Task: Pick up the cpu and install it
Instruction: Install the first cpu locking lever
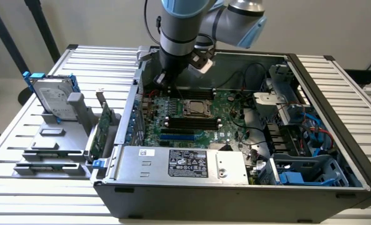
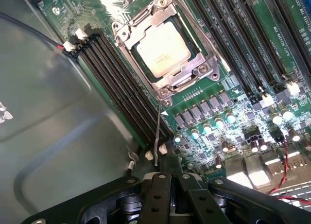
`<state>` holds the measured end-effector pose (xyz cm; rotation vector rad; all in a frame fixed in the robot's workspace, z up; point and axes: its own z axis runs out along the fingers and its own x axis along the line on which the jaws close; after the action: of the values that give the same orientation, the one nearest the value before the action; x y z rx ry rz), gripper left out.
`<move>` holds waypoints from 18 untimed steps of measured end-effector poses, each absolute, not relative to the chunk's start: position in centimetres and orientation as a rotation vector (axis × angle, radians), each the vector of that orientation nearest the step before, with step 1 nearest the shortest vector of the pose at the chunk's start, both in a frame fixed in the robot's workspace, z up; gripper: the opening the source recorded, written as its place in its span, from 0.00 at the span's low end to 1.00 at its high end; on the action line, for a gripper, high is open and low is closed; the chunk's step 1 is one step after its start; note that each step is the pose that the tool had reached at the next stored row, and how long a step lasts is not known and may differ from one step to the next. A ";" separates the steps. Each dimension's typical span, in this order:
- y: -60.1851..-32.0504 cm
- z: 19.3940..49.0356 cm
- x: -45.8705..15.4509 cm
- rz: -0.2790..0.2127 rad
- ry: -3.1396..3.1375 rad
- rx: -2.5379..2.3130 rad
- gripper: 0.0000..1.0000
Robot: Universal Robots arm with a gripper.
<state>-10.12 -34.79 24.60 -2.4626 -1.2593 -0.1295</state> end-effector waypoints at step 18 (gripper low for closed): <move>-34.8 25.3 -9.8 -0.205 -1.173 -2.519 0.11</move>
<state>-9.79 -34.78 25.32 -2.5193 -1.1732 -0.2050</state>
